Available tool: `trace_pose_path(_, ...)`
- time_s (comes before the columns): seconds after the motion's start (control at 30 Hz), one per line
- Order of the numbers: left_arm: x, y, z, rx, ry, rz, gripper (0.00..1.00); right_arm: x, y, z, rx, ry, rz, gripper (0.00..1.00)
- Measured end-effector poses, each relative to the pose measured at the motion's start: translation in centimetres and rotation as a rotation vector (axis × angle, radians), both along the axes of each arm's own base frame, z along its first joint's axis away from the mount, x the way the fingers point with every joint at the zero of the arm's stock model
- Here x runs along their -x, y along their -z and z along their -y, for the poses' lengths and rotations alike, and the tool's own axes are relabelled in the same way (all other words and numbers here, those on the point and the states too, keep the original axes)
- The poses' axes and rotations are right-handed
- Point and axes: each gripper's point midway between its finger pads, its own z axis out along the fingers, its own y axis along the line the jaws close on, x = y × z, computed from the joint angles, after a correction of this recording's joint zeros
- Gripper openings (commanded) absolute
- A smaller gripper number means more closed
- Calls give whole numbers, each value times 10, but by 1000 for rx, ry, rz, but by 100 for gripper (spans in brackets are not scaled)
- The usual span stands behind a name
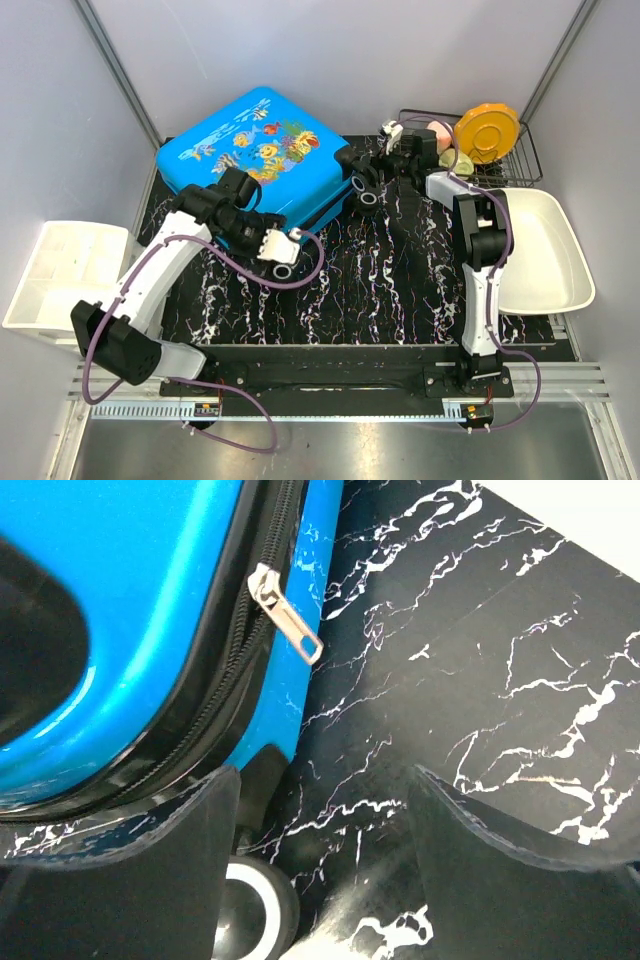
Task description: Open, take out, and arrange the luggage
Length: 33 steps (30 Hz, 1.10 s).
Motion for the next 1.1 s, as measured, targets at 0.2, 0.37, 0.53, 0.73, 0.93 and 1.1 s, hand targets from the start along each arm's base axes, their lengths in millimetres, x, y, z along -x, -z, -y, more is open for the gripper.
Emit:
trace_pose_path(0.2,-2,-24,4,130,-296,-55,99,14,-5,10,133,43,-18,81)
trace_pose_path(0.37,-59,-80,-14,388,-686,46,99,16,0,7,214,59,-20,87)
trace_pose_path(0.53,-109,-124,-67,629,-1109,108,99,17,7,7,277,63,-6,90)
trace_pose_path(0.73,-138,-111,-154,769,-1619,40,99,29,8,10,351,16,59,91)
trace_pose_path(0.93,-159,-58,-213,790,-1944,-126,99,73,-10,9,430,-107,189,92)
trace_pose_path(1.1,-181,-45,-205,826,-1930,-245,99,138,-23,-34,444,-322,315,92)
